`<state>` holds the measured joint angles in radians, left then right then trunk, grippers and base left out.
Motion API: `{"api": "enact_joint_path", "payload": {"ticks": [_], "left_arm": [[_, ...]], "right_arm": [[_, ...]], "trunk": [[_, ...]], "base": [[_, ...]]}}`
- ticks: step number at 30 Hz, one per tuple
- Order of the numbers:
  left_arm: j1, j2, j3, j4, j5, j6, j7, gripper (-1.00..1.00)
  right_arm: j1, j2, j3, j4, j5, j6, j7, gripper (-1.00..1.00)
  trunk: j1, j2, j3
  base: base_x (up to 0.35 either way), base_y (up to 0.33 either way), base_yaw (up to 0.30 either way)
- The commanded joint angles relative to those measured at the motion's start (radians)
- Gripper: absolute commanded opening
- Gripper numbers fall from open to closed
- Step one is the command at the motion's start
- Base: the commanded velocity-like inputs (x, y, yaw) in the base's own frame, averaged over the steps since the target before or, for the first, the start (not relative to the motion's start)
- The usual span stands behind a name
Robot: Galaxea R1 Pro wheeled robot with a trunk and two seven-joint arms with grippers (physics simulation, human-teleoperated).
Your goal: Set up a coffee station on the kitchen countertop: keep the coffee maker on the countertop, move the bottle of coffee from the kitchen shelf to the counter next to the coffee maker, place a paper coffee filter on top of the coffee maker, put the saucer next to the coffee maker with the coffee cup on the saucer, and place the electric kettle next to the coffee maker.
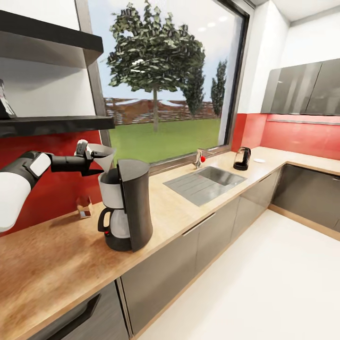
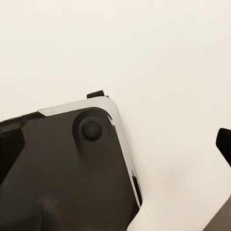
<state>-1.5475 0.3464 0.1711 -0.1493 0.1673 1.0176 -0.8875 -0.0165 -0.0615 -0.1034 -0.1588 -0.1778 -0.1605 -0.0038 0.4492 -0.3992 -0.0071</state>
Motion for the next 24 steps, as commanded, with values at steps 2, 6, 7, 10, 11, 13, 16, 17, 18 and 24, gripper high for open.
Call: {"api": "enact_joint_path", "payload": {"ticks": [2,6,7,10,11,13,16,17,18,24], "left_arm": [[0.0,0.0,-0.002,0.0,0.008,0.006,0.002,-1.0],[0.0,0.0,-0.002,0.002,0.008,0.006,0.002,-1.0],[0.0,0.0,-0.002,0.002,0.008,0.006,0.001,-1.0],[0.0,0.0,-0.002,0.002,0.009,0.006,0.001,-1.0],[0.0,0.0,-0.002,0.002,0.009,0.006,0.001,-1.0],[0.0,0.0,-0.002,0.002,0.009,0.006,0.001,-1.0],[0.0,0.0,-0.002,0.001,0.009,0.006,0.001,-1.0],[0.0,0.0,-0.002,0.001,0.009,0.006,0.001,-1.0],[0.0,0.0,-0.001,0.0,0.011,0.006,0.001,-1.0],[0.0,-0.001,0.001,0.0,0.015,0.006,0.001,-1.0]], "right_arm": [[0.0,0.0,-0.001,0.001,-0.008,-0.003,0.001,1.0],[0.0,0.0,-0.001,0.001,-0.008,-0.003,0.001,1.0],[0.0,0.0,-0.001,0.001,-0.008,-0.002,0.0,1.0],[0.0,0.0,-0.001,0.001,-0.008,-0.002,0.001,1.0],[0.0,0.0,-0.001,0.001,-0.008,-0.002,0.0,1.0],[0.0,0.0,-0.001,0.001,-0.008,-0.002,0.001,1.0],[0.0,0.0,-0.001,0.001,-0.008,-0.002,0.001,1.0],[0.0,0.0,-0.001,0.001,-0.008,-0.002,0.001,1.0],[0.0,0.0,-0.001,0.001,-0.008,-0.002,0.0,1.0],[0.0,-0.001,-0.001,0.001,-0.008,-0.002,0.0,1.0]], "trunk": [[0.001,-0.001,-0.001],[0.001,-0.001,-0.001],[0.001,-0.001,-0.001],[0.001,-0.001,-0.001],[0.001,-0.001,-0.001],[0.001,-0.001,-0.001],[0.001,-0.001,-0.001],[0.001,-0.001,-0.001],[0.001,-0.001,-0.001],[0.001,-0.001,-0.001]], "base": [[0.218,0.0,0.0],[0.064,0.0,0.0],[0.013,0.0,0.0],[0.005,0.0,0.0],[0.001,0.0,0.0],[0.004,0.0,0.0],[0.104,0.0,0.0],[0.077,0.0,0.0],[0.02,0.0,0.0],[0.006,0.0,-0.001]]}}
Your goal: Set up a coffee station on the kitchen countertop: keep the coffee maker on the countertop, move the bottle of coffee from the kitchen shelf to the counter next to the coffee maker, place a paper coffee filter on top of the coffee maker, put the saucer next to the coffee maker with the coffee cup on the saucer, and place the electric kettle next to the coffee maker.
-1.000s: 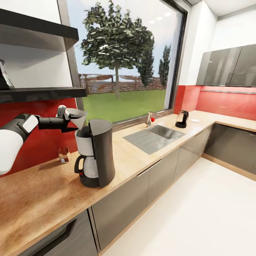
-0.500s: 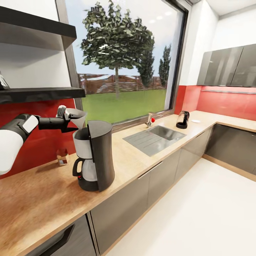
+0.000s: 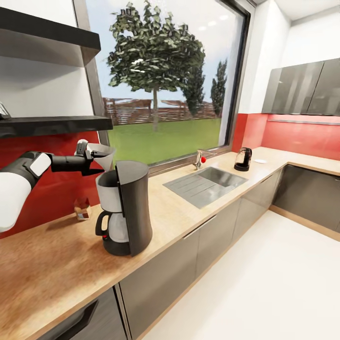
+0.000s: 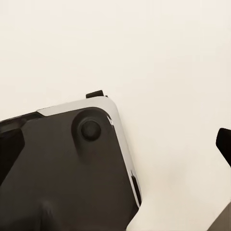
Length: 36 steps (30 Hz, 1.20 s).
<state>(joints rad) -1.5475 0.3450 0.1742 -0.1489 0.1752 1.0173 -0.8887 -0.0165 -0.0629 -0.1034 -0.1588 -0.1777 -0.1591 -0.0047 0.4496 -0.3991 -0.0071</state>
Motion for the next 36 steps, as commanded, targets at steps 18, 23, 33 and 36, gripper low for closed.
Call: {"api": "enact_joint_path", "payload": {"ticks": [18,23,33,36], "left_arm": [[0.0,0.002,-0.001,0.01,0.007,0.007,0.003,-1.0],[0.0,0.004,0.001,0.011,0.006,0.007,0.004,-1.0],[0.0,0.01,0.001,0.011,0.005,0.007,0.004,-1.0],[0.0,0.011,0.001,0.011,0.004,0.007,0.004,-1.0]], "right_arm": [[0.0,0.001,-0.001,0.001,-0.008,-0.003,0.001,1.0],[0.0,0.002,-0.001,0.001,-0.008,-0.003,0.001,1.0],[0.0,0.002,-0.001,0.001,-0.008,-0.003,0.001,1.0],[0.0,0.002,-0.001,0.001,-0.008,-0.003,0.001,1.0]], "trunk": [[0.0,-0.001,0.007],[0.0,-0.001,0.008],[0.0,-0.001,0.008],[0.0,-0.001,0.008]], "base": [[0.0,0.0,-0.045],[0.0,0.0,0.0],[-0.033,0.031,0.0],[-0.025,0.024,0.0]]}}
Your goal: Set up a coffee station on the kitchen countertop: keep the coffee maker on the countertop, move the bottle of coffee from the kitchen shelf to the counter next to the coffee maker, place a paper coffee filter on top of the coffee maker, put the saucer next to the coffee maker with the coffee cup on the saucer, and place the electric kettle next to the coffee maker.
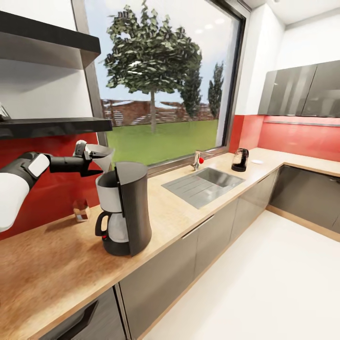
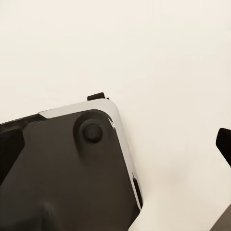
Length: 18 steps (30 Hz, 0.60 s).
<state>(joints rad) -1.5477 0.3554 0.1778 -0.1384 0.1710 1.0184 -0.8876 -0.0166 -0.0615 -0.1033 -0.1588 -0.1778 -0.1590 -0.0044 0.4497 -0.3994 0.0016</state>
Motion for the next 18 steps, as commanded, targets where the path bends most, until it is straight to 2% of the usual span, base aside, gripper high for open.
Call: {"api": "enact_joint_path", "payload": {"ticks": [1,18], "left_arm": [[0.0,0.0,-0.003,-0.001,0.009,0.006,0.003,-1.0],[0.0,-0.004,-0.007,-0.01,0.01,0.006,0.001,-1.0]], "right_arm": [[0.0,0.0,-0.001,0.001,-0.008,-0.004,0.0,1.0],[0.0,0.0,-0.001,-0.001,-0.008,-0.004,0.0,1.0]], "trunk": [[0.0,-0.001,0.0],[0.0,-0.001,0.0]], "base": [[-0.009,0.009,0.0],[-0.001,0.001,0.0]]}}
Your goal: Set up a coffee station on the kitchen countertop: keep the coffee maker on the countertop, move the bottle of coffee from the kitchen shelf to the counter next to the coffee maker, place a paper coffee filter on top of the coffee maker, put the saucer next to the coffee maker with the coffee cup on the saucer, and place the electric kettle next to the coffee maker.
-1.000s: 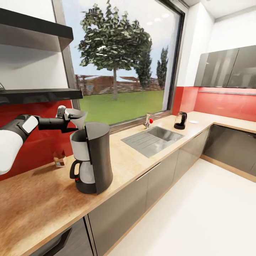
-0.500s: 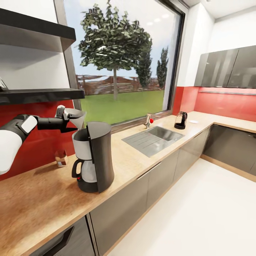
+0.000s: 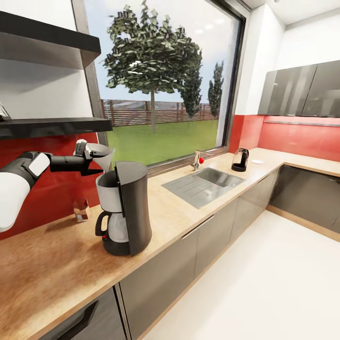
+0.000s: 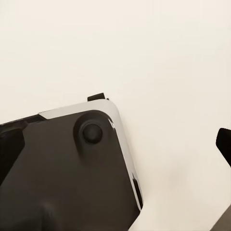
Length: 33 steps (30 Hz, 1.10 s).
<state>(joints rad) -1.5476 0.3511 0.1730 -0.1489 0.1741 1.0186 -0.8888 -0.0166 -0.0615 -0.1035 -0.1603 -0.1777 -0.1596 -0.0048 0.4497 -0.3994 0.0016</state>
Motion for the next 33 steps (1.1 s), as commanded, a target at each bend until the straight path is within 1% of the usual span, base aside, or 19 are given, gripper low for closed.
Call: {"api": "enact_joint_path", "payload": {"ticks": [1,6,7,27,33], "left_arm": [[0.0,0.0,-0.002,0.0,0.007,0.006,0.002,-1.0],[0.0,0.0,0.001,0.0,0.009,0.006,0.002,-1.0],[0.0,0.0,0.002,0.0,0.01,0.006,0.002,1.0],[0.0,0.003,0.007,0.0,0.009,0.006,0.002,1.0],[0.0,0.005,0.008,0.0,0.003,0.005,0.002,1.0]], "right_arm": [[0.0,0.0,-0.001,0.001,-0.008,-0.004,0.001,1.0],[0.0,0.0,-0.001,0.001,-0.008,-0.003,0.002,1.0],[0.0,0.0,-0.001,0.001,-0.008,-0.003,0.002,1.0],[0.0,0.0,-0.001,0.001,-0.008,-0.003,0.001,1.0],[0.0,0.0,-0.001,0.001,-0.008,-0.003,0.002,1.0]], "trunk": [[0.0,-0.001,0.0],[0.0,-0.001,0.0],[0.0,-0.001,0.0],[0.0,-0.001,0.0],[0.0,-0.001,0.0]], "base": [[0.0,0.0,0.0],[0.0,0.0,0.0],[0.0,0.0,0.0],[0.0,0.0,0.0],[0.0,0.0,0.0]]}}
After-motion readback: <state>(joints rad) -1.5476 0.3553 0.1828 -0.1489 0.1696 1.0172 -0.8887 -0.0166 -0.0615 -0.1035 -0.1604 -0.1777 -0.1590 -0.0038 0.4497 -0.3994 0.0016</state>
